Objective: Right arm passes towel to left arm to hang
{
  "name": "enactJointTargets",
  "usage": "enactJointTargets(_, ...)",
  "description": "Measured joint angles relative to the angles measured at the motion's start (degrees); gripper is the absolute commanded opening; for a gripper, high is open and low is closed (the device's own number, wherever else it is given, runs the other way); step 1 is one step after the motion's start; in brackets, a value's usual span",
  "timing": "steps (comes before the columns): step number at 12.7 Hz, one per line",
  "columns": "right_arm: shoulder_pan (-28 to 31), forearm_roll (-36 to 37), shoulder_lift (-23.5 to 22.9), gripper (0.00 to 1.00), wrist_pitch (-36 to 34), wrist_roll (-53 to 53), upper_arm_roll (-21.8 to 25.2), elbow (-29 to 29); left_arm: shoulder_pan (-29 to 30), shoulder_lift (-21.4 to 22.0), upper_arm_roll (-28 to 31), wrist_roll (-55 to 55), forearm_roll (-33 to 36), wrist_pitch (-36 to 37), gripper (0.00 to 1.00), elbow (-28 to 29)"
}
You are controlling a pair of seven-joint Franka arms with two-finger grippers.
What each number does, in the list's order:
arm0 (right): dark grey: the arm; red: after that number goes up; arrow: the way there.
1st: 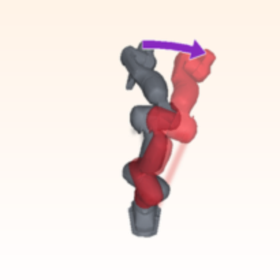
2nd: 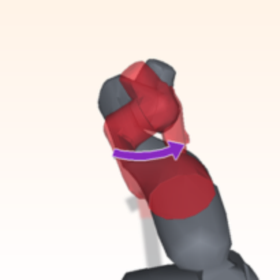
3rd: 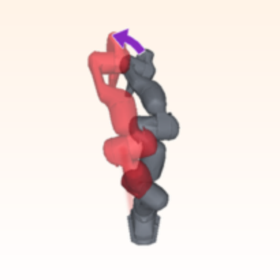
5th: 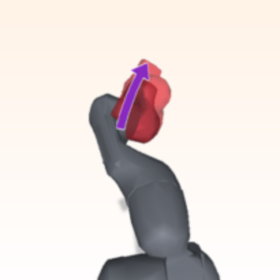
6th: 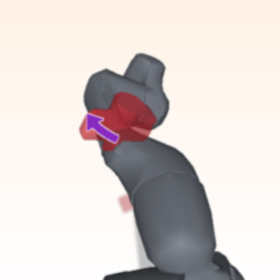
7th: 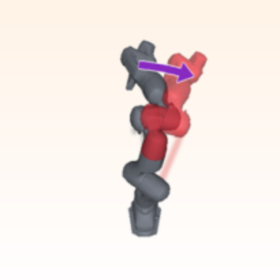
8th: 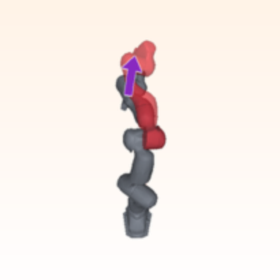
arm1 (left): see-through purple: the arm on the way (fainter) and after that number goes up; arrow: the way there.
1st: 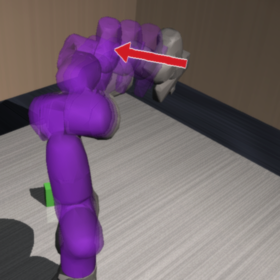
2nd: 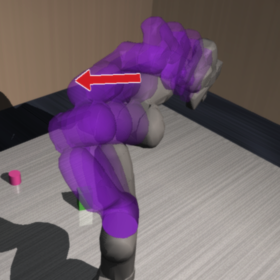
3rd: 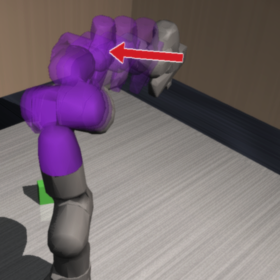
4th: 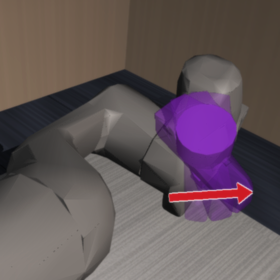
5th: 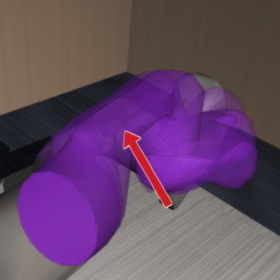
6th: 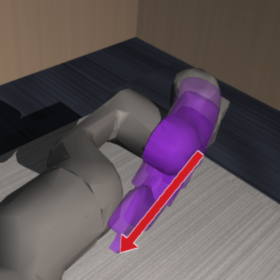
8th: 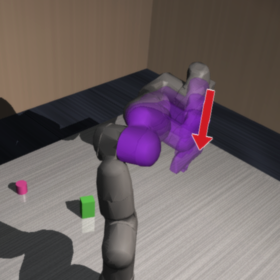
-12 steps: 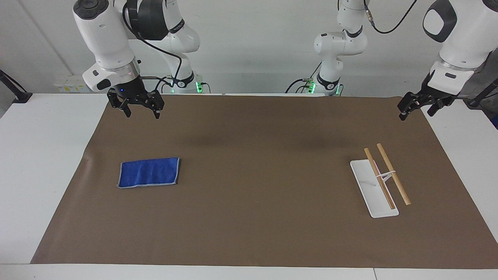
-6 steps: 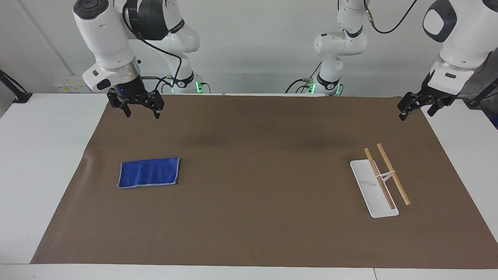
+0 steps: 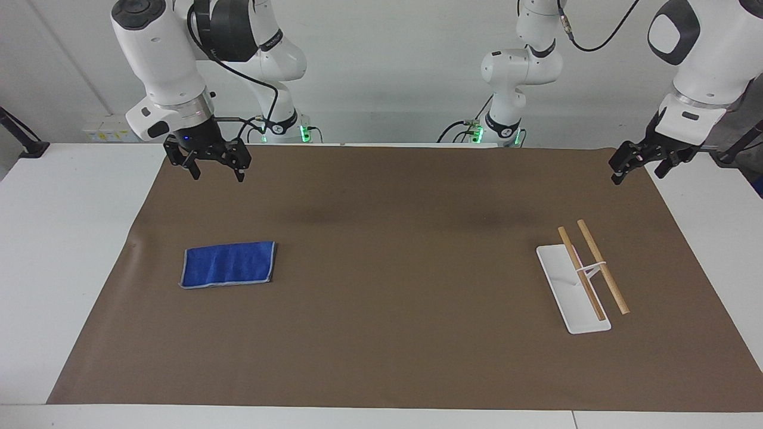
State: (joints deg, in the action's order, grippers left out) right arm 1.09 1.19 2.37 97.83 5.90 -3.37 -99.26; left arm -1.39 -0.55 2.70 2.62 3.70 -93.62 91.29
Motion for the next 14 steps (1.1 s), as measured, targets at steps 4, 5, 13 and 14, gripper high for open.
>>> enactJointTargets(4,0.0,0.0,0.0,1.0,0.0,0.0,0.01,0.0,0.0,0.0,0.0,0.0,0.0,0.0,1.0,0.0)
enactJointTargets(5,0.0,0.0,0.0,1.0,0.0,0.0,0.01,0.0,0.0,0.0,0.0,0.0,0.0,0.0,1.0,0.0)
enactJointTargets(13,1.24,0.0,0.0,1.0,0.03,0.0,0.66,-0.05,0.0,0.0,0.0,0.0,0.0,0.0,1.0,0.0)
enactJointTargets(14,1.71,0.0,0.0,1.0,0.21,0.0,0.68,-0.12,0.0,0.0,0.0,0.0,0.0,0.0,1.0,0.0)
